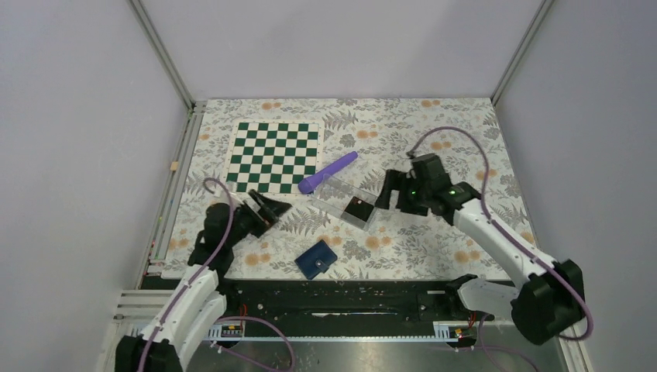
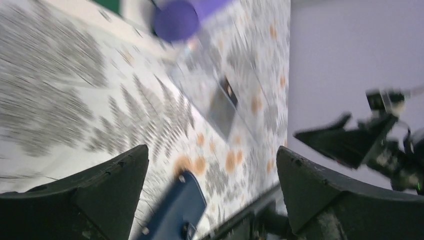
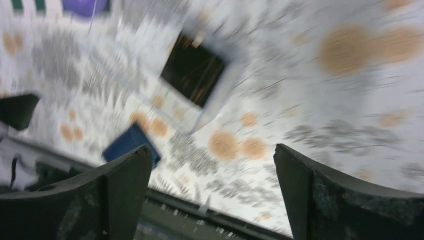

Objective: Put the credit cards into the card holder
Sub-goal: Reset both arms

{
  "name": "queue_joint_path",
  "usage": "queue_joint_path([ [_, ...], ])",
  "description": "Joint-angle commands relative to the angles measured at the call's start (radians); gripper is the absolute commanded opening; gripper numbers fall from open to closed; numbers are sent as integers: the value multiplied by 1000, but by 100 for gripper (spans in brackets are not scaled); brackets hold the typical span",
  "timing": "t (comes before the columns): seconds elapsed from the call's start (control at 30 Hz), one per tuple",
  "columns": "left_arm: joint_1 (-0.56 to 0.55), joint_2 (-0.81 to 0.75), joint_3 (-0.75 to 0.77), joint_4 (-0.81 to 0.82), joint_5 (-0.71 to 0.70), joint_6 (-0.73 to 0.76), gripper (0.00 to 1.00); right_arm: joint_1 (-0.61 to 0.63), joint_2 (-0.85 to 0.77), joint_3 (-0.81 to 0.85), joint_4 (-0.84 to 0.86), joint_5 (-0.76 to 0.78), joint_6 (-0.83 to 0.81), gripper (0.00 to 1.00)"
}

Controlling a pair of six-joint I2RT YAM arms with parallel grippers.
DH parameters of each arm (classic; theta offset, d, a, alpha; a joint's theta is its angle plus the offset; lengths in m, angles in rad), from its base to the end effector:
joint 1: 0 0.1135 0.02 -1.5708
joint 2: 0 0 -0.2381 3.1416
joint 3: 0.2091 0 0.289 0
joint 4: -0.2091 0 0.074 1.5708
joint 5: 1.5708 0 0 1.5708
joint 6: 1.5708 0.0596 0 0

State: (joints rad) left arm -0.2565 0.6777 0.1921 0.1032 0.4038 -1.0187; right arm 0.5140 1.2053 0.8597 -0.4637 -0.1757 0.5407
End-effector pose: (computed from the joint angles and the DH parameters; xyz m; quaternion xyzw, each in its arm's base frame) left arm 0.2185 -0.0815 0.1358 -0.1977 0.7953 -0.4600 0.3418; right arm 0.2672 0.1628 0.2005 -0.0202 0.9252 0.2567 0.2789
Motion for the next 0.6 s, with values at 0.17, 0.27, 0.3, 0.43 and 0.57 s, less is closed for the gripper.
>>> queue_joint_path([
  [0.17, 230, 40, 289, -323, -407, 432, 99, -304, -120, -30, 24, 424, -209, 100],
  [0.27, 230, 43, 263, -221, -553, 540, 99, -325, -137, -129, 191, 558, -220, 100],
  [0.3, 230, 35, 232, -174, -595, 574, 99, -325, -145, -172, 275, 603, -230, 99],
  [0.43, 230, 30, 110, 42, -738, 713, 99, -325, -131, -388, 688, 748, -413, 99],
  [0.57, 232, 145, -17, 346, -765, 825, 99, -327, -17, -475, 992, 747, -508, 100],
])
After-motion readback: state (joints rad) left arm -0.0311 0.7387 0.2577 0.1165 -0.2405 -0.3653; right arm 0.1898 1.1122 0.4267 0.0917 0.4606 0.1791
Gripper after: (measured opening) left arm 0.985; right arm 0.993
